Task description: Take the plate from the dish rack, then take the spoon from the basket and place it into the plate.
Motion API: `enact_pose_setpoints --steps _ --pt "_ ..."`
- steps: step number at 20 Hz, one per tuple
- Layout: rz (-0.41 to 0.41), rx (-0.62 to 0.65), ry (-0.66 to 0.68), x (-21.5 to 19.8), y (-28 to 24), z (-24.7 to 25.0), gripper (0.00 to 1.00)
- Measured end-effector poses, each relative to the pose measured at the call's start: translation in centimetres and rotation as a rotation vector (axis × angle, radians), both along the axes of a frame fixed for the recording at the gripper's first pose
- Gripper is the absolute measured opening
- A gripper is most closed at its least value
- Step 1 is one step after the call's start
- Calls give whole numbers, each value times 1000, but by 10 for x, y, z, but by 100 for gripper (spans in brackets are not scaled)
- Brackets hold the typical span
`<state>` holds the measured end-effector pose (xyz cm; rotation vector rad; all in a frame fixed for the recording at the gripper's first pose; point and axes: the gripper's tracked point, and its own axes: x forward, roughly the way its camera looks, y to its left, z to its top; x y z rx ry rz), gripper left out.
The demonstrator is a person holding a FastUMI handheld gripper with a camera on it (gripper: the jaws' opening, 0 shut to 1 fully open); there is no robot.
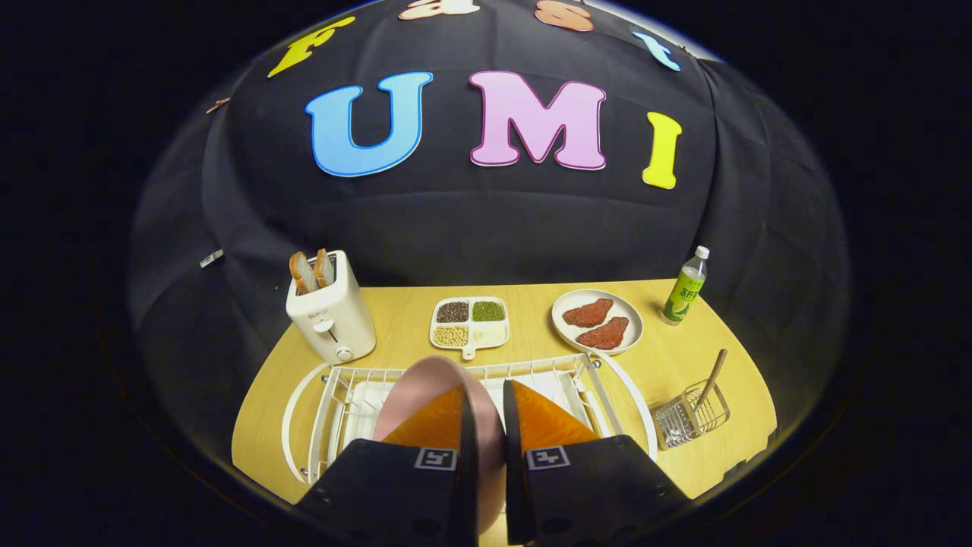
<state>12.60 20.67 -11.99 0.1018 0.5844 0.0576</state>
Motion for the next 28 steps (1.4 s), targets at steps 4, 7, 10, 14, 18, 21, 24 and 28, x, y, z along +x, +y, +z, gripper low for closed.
enact_pose_setpoints --steps 4,7,10,14,18,21,24,28 --pt "55 72 19 -14 -3 0 14" --pt "74 101 17 -30 -24 11 14" --pt "109 162 15 -54 -49 23 14" --pt "156 168 47 -100 -106 16 14" --pt "150 203 124 -151 -161 -15 14" --pt "141 235 182 -176 -196 -46 14" --pt "138 278 219 -183 -220 -76 14" --pt "153 313 266 -176 -245 -116 14"
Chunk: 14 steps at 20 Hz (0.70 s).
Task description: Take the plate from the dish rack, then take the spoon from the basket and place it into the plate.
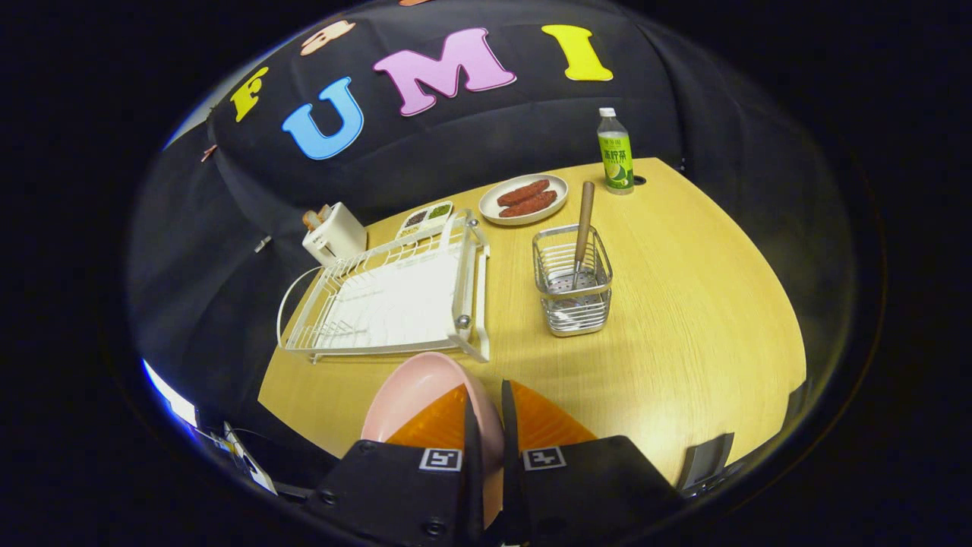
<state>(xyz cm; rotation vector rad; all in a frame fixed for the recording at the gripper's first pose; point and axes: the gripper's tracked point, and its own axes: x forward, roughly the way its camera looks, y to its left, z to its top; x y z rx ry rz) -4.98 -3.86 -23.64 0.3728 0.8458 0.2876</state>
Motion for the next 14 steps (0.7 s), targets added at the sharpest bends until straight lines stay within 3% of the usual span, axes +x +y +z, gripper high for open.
enact_pose_setpoints --steps 7,11,14 --pt "125 -17 22 9 -16 -51 16" --pt "136 15 47 12 -24 -68 19" --pt "115 23 15 21 -38 -61 36"
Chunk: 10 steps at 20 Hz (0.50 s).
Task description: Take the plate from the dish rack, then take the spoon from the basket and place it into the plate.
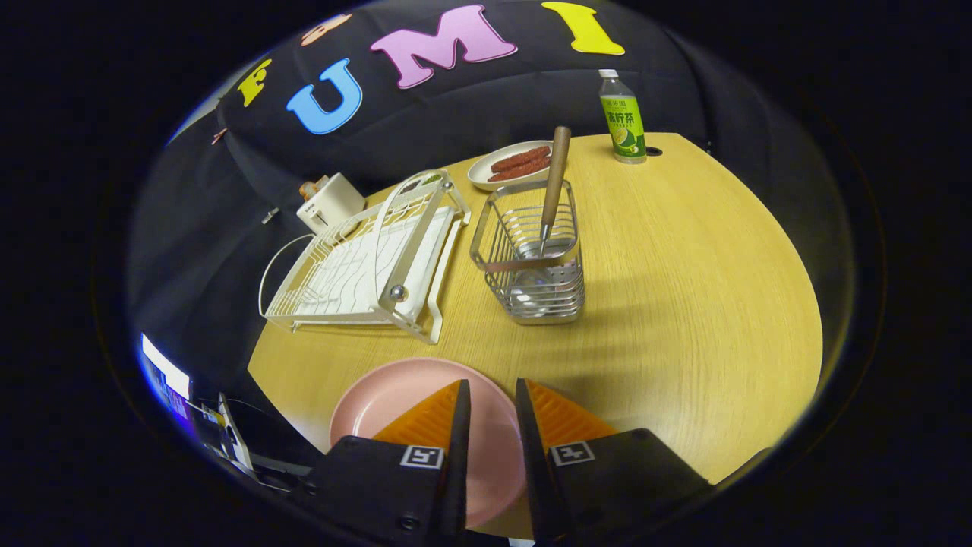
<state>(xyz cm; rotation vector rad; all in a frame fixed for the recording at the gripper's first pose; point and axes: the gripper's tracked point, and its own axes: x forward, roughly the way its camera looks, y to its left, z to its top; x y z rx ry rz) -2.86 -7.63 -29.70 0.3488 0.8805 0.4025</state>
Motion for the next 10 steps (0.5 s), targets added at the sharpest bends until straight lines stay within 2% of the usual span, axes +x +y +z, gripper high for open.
enact_pose_setpoints --steps 1,4,5,10 --pt "-8 -6 -20 5 -6 2 41" --pt "-24 -22 -79 13 -21 15 92" --pt "-25 -27 -108 17 -25 23 97" --pt "-34 -54 -303 49 -32 71 99"
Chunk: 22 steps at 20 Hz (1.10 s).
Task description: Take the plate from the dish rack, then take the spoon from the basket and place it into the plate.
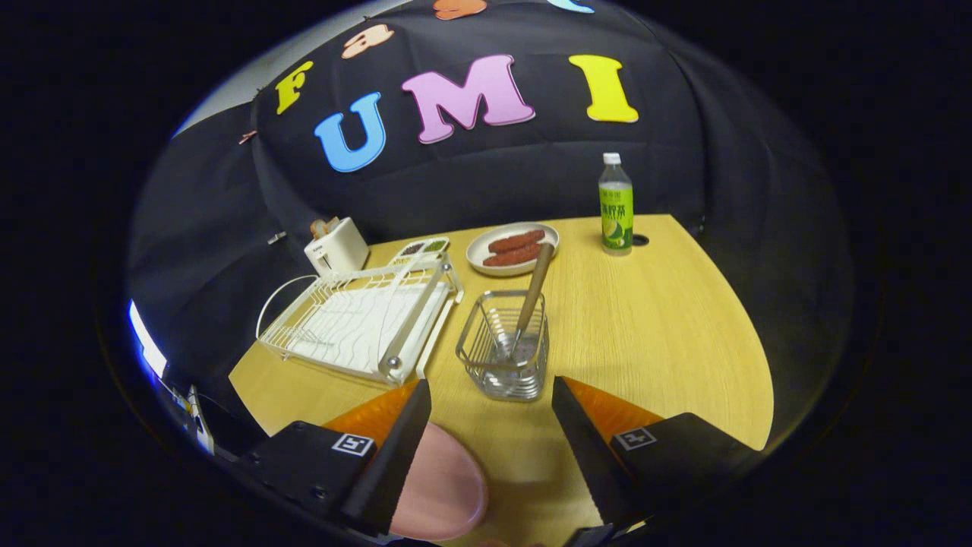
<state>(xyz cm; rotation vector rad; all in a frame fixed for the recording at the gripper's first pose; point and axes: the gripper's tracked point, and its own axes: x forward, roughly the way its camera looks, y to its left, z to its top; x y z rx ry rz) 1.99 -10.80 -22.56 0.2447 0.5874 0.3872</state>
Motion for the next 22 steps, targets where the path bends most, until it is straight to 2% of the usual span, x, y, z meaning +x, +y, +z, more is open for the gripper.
enact_pose_setpoints --steps 6,14,18,21,22 --pt "-84 17 -74 62 -3 27 98" --pt "-221 2 -39 135 -16 3 98" --pt "-241 -30 -8 162 -14 -21 98" --pt "-241 -28 25 176 -5 -37 93" --pt "-243 -28 37 178 -4 -39 83"
